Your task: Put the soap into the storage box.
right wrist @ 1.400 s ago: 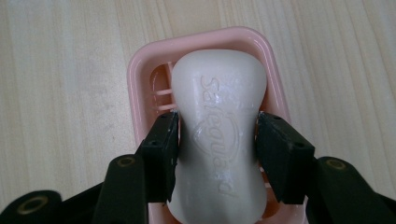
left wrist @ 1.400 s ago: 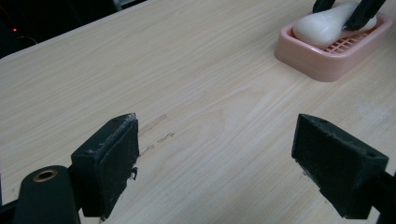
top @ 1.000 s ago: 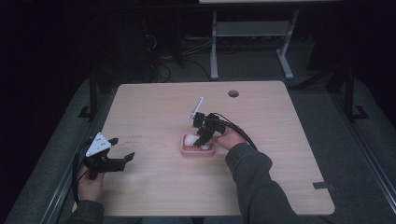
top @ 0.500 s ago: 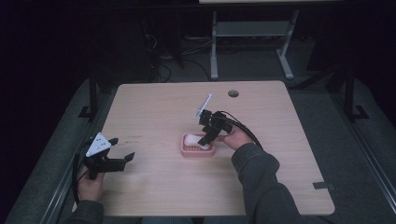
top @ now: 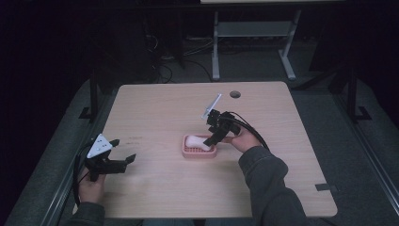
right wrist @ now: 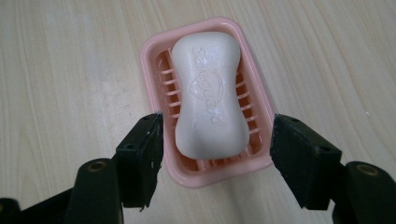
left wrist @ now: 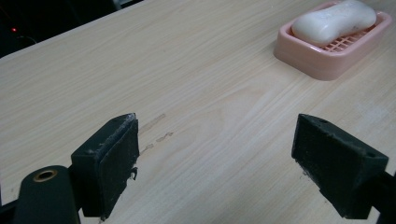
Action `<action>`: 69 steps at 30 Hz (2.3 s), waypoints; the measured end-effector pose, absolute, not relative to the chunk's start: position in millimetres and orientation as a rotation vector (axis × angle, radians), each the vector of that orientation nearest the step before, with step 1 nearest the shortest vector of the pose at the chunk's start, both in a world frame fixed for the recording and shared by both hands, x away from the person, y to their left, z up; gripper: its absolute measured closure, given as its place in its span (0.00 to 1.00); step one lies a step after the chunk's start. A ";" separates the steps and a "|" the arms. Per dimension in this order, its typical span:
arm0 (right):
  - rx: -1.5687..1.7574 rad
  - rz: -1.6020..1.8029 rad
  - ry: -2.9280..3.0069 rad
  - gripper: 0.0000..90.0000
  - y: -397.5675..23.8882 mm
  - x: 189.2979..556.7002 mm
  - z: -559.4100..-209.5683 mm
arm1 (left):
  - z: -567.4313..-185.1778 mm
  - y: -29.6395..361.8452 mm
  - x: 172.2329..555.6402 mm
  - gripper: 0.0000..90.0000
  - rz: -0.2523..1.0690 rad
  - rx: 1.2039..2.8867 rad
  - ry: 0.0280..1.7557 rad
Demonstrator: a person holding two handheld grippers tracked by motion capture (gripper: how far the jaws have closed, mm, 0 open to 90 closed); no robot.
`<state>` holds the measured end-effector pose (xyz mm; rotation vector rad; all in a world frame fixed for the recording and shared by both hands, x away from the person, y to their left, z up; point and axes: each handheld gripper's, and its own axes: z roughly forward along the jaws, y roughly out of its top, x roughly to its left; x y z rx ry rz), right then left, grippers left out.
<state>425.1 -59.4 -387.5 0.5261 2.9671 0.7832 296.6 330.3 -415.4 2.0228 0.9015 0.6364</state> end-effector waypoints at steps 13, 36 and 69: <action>0.570 0.822 2.937 0.37 -79.5 419.2 -382.2 | -415.2 330.5 296.2 0.16 0.636 2.021 0.903; 0.633 0.837 2.903 0.35 -104.6 411.8 -375.4 | -415.0 331.1 295.7 0.16 0.638 2.020 0.906; 0.724 0.826 2.851 0.34 -155.8 383.0 -370.0 | -415.9 330.5 296.0 0.16 0.641 2.030 0.909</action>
